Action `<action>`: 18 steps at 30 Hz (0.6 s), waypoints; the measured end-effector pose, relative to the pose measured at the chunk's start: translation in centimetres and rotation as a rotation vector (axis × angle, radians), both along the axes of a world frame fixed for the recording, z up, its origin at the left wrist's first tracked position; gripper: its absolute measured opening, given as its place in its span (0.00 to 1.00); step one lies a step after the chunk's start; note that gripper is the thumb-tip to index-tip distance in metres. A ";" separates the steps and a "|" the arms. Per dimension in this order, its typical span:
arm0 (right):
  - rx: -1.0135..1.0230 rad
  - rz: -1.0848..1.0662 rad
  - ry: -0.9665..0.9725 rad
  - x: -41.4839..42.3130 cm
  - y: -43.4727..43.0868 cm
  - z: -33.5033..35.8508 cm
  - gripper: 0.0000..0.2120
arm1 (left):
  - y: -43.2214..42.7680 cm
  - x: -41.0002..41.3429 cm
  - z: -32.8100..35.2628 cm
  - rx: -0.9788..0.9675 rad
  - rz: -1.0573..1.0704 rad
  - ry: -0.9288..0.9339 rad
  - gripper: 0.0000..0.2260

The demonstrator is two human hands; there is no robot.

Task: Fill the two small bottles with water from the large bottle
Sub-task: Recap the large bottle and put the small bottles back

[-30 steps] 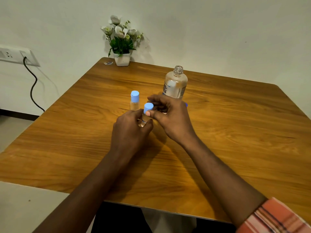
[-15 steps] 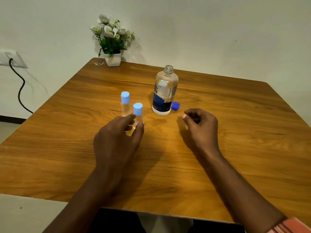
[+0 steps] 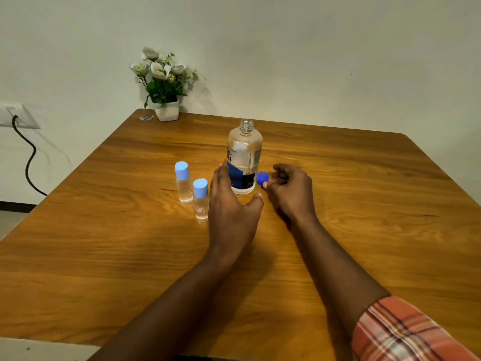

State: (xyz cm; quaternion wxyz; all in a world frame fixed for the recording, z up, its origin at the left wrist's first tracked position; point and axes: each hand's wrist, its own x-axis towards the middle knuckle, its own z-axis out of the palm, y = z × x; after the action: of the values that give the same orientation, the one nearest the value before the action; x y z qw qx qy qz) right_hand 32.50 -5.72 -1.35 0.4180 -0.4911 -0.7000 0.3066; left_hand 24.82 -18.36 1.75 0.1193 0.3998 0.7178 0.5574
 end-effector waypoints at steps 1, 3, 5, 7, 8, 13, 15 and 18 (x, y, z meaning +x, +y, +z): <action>0.004 0.004 -0.013 -0.1 0.1 -0.1 0.26 | 0.4 -0.1 -0.1 -0.002 0.012 -0.015 0.39; 0.008 0.010 -0.036 -0.3 0.2 0.0 0.26 | 1.2 -0.3 -0.3 -0.010 0.024 -0.038 0.41; 0.014 0.023 -0.060 -0.3 0.4 0.0 0.27 | 1.9 -0.5 -0.4 -0.008 0.042 -0.052 0.42; 0.019 0.034 -0.099 -0.4 0.4 0.1 0.27 | 2.6 -0.7 -0.4 0.001 0.057 -0.074 0.43; 0.021 0.036 -0.113 -0.4 0.3 0.2 0.26 | 2.9 -0.8 -0.4 0.003 0.059 -0.083 0.43; 0.019 0.045 -0.116 -0.1 0.0 0.5 0.25 | 4.1 -1.3 -0.4 0.010 0.059 -0.089 0.40; 0.008 0.048 -0.089 0.3 -0.3 0.5 0.25 | 4.3 -1.5 -0.6 0.027 0.073 -0.057 0.36; -0.018 0.058 -0.025 1.0 -0.7 0.7 0.23 | 4.2 -1.9 -0.8 0.045 0.072 -0.029 0.32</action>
State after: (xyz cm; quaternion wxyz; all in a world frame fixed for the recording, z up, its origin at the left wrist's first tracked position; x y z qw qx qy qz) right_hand 33.46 -6.45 -0.64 0.3959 -0.4781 -0.7164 0.3186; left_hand 22.89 -14.12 0.91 0.1005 0.3683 0.7171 0.5832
